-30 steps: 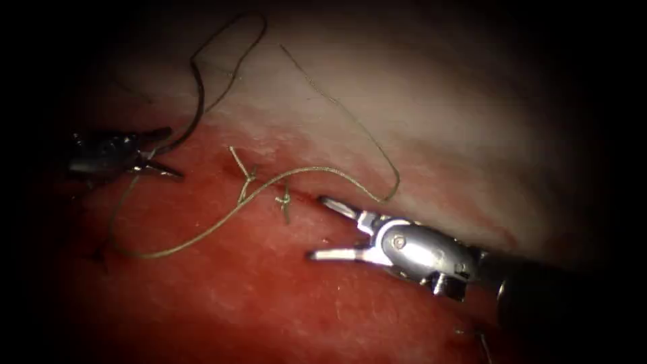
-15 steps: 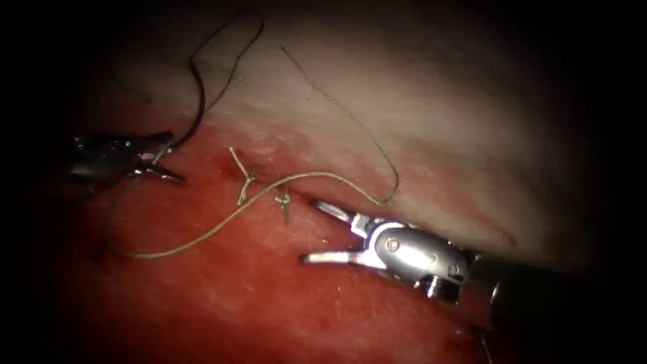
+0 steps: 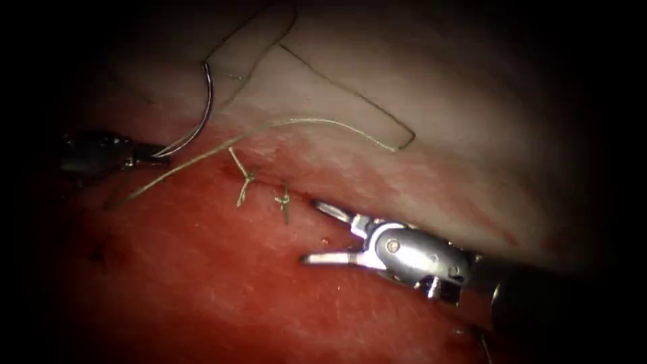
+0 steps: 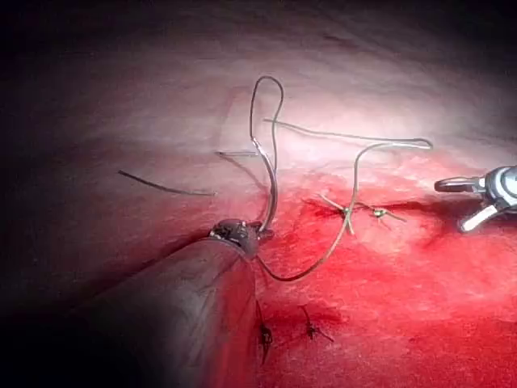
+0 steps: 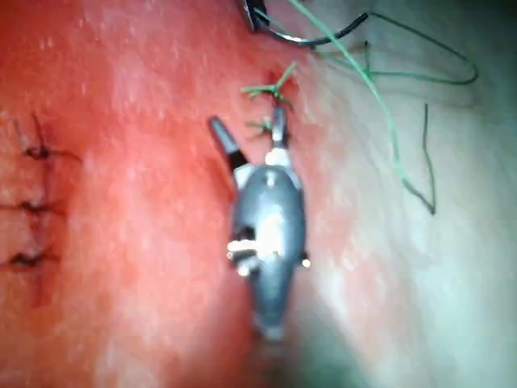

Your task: Wound Closure

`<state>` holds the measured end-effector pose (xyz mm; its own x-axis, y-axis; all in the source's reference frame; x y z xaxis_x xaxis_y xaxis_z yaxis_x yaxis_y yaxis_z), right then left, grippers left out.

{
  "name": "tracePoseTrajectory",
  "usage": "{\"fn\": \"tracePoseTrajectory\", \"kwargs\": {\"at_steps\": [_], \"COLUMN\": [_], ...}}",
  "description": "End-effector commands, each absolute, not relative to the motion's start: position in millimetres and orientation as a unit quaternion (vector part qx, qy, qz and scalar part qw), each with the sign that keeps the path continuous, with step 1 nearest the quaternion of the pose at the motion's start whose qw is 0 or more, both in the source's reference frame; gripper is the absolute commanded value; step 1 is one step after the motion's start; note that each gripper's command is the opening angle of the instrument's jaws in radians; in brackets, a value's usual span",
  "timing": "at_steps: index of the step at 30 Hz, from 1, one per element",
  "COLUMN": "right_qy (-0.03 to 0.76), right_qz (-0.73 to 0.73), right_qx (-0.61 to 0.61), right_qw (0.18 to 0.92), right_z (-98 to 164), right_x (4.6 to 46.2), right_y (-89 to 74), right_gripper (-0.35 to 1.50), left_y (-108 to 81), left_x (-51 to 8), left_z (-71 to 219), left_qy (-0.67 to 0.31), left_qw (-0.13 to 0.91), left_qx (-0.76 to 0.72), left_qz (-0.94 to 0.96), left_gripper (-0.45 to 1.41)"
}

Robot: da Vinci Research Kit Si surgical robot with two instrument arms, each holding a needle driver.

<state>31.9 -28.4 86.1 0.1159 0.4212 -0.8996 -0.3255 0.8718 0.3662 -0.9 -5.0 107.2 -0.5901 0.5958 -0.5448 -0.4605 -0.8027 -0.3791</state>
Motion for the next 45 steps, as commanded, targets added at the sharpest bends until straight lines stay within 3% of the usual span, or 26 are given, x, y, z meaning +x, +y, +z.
{"fn": "tracePoseTrajectory", "kwargs": {"at_steps": [1, 11, 21, 28, 38, 45], "right_qy": [0.613, 0.582, 0.541, 0.511, 0.5, 0.497], "right_qz": [0.268, 0.399, 0.509, 0.536, 0.552, 0.556], "right_qx": [0.049, 0.048, 0.027, -0.008, -0.022, -0.027], "right_qw": [0.741, 0.707, 0.669, 0.671, 0.667, 0.666], "right_z": [86.1, 80.2, 73.4, 74.6, 76.3, 77.3], "right_x": [32.6, 29.5, 26.8, 28.6, 34.0, 35.2], "right_y": [-28.4, -26.3, -23.2, -21.1, -17.8, -16.8], "right_gripper": [1.19, 0.91, 0.86, 0.81, 0.81, 0.81], "left_y": [-5.0, -4.1, -5.4, -7.1, -8.1, -8.6], "left_x": [-1.6, -5.0, -13.1, -16.7, -17.4, -18.1], "left_z": [107.4, 102.9, 100.1, 98.5, 97.8, 97.6], "left_qy": [-0.091, 0.032, 0.117, 0.16, 0.214, 0.238], "left_qw": [0.272, 0.218, 0.218, 0.206, 0.171, 0.149], "left_qx": [-0.344, -0.364, -0.365, -0.371, -0.378, -0.373], "left_qz": [0.894, 0.905, 0.897, 0.891, 0.885, 0.884], "left_gripper": [-0.45, -0.45, -0.45, -0.45, -0.45, -0.45]}}
